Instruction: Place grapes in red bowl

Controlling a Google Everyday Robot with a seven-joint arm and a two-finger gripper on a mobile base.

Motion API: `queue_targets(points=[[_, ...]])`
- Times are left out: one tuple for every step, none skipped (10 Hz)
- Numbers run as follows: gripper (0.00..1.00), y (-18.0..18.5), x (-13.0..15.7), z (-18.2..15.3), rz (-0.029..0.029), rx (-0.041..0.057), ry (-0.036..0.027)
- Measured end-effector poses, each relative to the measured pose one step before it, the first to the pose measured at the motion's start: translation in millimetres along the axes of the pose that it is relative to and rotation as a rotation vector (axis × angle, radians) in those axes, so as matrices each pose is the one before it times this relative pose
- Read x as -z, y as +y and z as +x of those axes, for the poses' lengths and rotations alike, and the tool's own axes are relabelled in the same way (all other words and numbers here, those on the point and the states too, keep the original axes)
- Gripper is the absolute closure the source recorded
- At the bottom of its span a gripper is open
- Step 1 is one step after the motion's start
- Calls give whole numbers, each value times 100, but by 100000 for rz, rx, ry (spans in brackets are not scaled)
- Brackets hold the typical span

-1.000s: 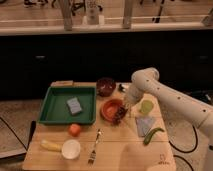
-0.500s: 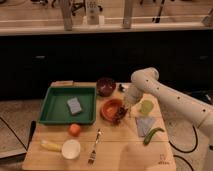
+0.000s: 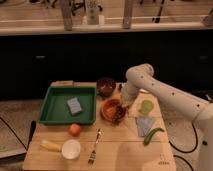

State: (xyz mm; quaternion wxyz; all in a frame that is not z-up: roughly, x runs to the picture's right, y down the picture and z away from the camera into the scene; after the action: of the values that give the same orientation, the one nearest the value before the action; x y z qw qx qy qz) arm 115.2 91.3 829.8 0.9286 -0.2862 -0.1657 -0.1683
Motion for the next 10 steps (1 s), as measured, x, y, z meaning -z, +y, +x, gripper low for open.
queue_targets(points=[[20, -181, 129, -14, -314, 464, 433], [20, -188, 62, -56, -109, 400, 202], [20, -116, 107, 57, -34, 159, 400], [20, 4, 77, 103, -181, -2, 266], [20, -1, 119, 98, 157, -47, 41], [20, 301, 406, 492, 362, -773, 449], [20, 396, 305, 476, 76, -686, 505], [20, 391, 389, 593, 421, -875, 676], [20, 581, 657, 1100, 1049, -1598, 1409], [20, 441, 442, 949, 688, -1165, 1413]])
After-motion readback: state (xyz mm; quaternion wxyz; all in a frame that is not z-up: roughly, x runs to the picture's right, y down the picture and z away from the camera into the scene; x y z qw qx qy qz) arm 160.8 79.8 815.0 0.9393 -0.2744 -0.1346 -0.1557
